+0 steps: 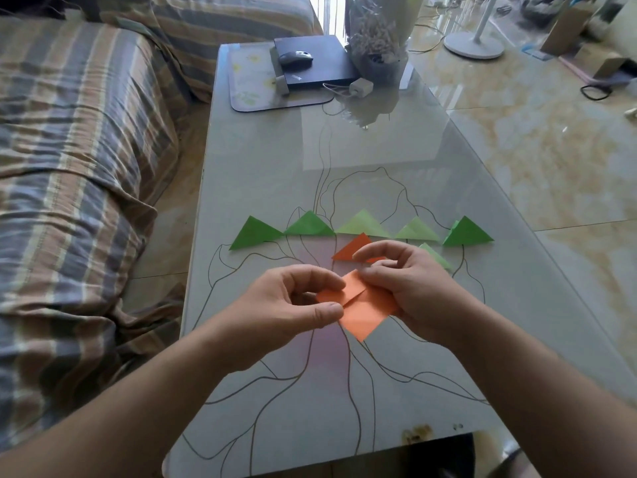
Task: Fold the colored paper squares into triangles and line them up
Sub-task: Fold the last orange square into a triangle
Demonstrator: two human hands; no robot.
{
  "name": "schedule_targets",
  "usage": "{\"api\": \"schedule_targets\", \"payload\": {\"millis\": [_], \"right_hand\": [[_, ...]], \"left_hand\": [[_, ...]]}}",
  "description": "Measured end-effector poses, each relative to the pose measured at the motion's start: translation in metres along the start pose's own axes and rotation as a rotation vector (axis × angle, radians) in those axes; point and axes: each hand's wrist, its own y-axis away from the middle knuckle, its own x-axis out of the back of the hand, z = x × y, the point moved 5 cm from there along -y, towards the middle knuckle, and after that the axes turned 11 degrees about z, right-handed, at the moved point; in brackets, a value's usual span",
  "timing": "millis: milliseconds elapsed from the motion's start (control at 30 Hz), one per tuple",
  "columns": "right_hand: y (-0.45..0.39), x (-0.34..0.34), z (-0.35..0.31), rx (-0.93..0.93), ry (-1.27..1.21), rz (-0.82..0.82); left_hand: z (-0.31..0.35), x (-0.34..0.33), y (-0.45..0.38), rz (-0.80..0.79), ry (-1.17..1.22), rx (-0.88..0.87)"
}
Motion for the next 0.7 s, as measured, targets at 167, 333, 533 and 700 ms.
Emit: {"api": "schedule_targets", "payload": {"millis": [167,333,533,700], "right_hand": [[0.001,0.0,-0.002,-0.024,-0.046,0.034],[-0.001,0.001,0.0,-0.022,-0.056,0.049],[0.001,0.0,-0.003,0.031,-0.063,0.039],[0.005,-0.002,-0.011,0.227,0.097,0.014]], "left_hand": [[-0.003,-0.003,0.004,0.03,0.093,0.033],[-0.002,-0.003,0.002,0.068,0.123,0.009],[0.004,0.007,-0.001,0.114,-0.006,-0.072],[0.01,0.015,-0.003,0.118,-0.13,-0.162]]}}
